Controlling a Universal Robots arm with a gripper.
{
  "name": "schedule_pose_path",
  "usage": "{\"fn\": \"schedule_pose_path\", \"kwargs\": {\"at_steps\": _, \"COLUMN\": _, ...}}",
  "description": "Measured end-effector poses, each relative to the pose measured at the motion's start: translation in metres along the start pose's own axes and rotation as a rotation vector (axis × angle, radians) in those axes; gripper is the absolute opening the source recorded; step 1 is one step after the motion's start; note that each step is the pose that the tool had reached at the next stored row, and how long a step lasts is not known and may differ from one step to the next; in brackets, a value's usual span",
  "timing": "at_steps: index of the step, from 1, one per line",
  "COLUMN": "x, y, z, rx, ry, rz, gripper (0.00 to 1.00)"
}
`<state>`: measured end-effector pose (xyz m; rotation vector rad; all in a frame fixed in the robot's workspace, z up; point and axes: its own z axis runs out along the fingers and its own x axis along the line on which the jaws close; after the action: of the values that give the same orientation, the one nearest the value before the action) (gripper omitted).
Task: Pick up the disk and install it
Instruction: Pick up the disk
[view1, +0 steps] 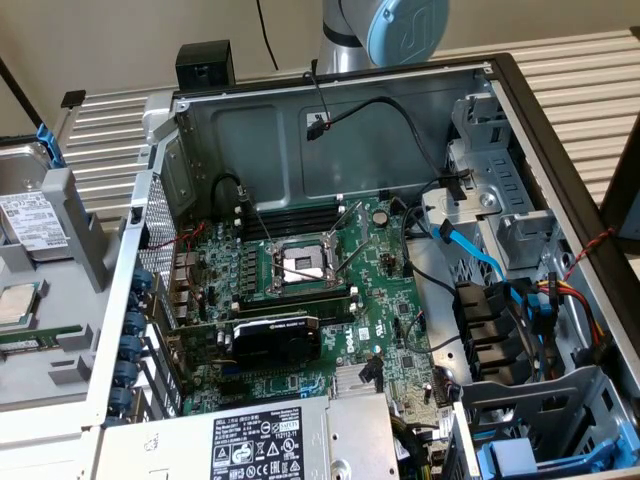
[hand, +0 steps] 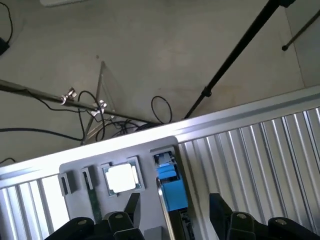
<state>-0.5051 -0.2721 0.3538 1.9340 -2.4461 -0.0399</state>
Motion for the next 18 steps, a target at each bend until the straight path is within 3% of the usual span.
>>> {"fn": "schedule_pose_path", "kwargs": {"at_steps": 9, "x": 0.0, "y": -0.0003, "z": 0.0072, "rx": 0.0005, "ry": 0.0058, "rz": -0.164, "gripper": 0.66}}
{"fn": "schedule_pose_path", "kwargs": {"at_steps": 15, "x": 0.0, "y": -0.0004, "z": 0.0115, "rx": 0.0043, "ry": 0.0089, "rz": -0.27, "gripper": 0.66}}
{"fn": "schedule_pose_path", "kwargs": {"at_steps": 17, "x": 0.0, "y": -0.0003, "z": 0.0127, "rx": 0.0102, "ry": 0.0092, "rz": -0.287, "gripper": 0.66}}
{"fn": "schedule_pose_path", "kwargs": {"at_steps": 18, "x": 0.0, "y": -0.0004, "z": 0.0132, "rx": 0.0184, "ry": 0.0086, "rz": -0.289, "gripper": 0.66}}
